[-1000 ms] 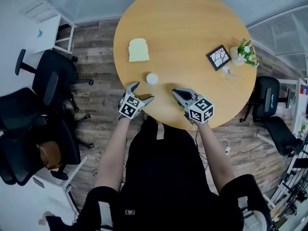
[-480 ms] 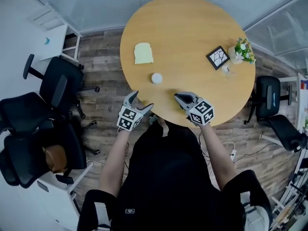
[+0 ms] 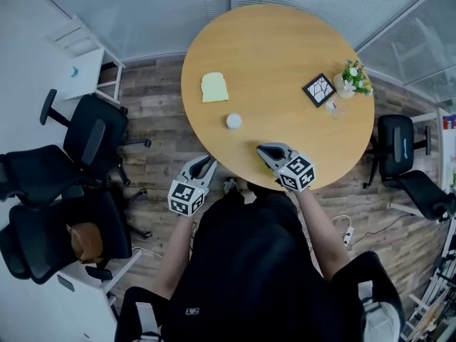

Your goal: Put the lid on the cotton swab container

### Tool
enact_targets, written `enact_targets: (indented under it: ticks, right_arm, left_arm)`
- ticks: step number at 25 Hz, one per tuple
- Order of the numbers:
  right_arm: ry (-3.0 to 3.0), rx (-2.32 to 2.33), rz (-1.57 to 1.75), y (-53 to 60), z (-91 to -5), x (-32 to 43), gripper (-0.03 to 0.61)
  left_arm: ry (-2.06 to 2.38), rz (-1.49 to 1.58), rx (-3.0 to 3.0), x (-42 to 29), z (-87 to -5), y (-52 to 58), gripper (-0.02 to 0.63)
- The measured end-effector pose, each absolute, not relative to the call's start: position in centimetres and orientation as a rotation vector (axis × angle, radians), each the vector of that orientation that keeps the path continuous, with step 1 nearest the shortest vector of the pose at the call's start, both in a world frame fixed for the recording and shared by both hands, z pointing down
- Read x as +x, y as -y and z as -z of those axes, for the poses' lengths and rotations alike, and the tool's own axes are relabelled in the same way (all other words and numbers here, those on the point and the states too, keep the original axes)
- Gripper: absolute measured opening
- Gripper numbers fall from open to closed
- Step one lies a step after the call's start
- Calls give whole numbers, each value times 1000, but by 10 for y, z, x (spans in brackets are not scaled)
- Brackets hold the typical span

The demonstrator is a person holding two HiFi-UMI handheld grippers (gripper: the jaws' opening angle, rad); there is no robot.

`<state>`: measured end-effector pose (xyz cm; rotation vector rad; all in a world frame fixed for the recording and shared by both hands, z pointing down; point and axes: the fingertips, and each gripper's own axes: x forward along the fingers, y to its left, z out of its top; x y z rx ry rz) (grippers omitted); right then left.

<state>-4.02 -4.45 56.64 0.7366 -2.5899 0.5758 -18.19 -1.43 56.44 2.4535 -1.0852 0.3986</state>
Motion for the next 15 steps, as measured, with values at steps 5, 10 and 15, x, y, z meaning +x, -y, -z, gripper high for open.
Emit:
enact_targets:
  ticks: [5, 10, 15]
  right_arm:
    - [2613, 712, -504, 37, -558, -49, 5]
    - [2614, 683, -475, 27, -557, -55, 5]
    - [2608, 673, -438, 25, -556, -57, 5]
  left_arm:
    - [1088, -389, 2445, -181, -555, 18, 8]
    - [1091, -410, 2502, -177, -537, 22, 8]
    - [1079, -444, 2540, -172, -533, 17, 8]
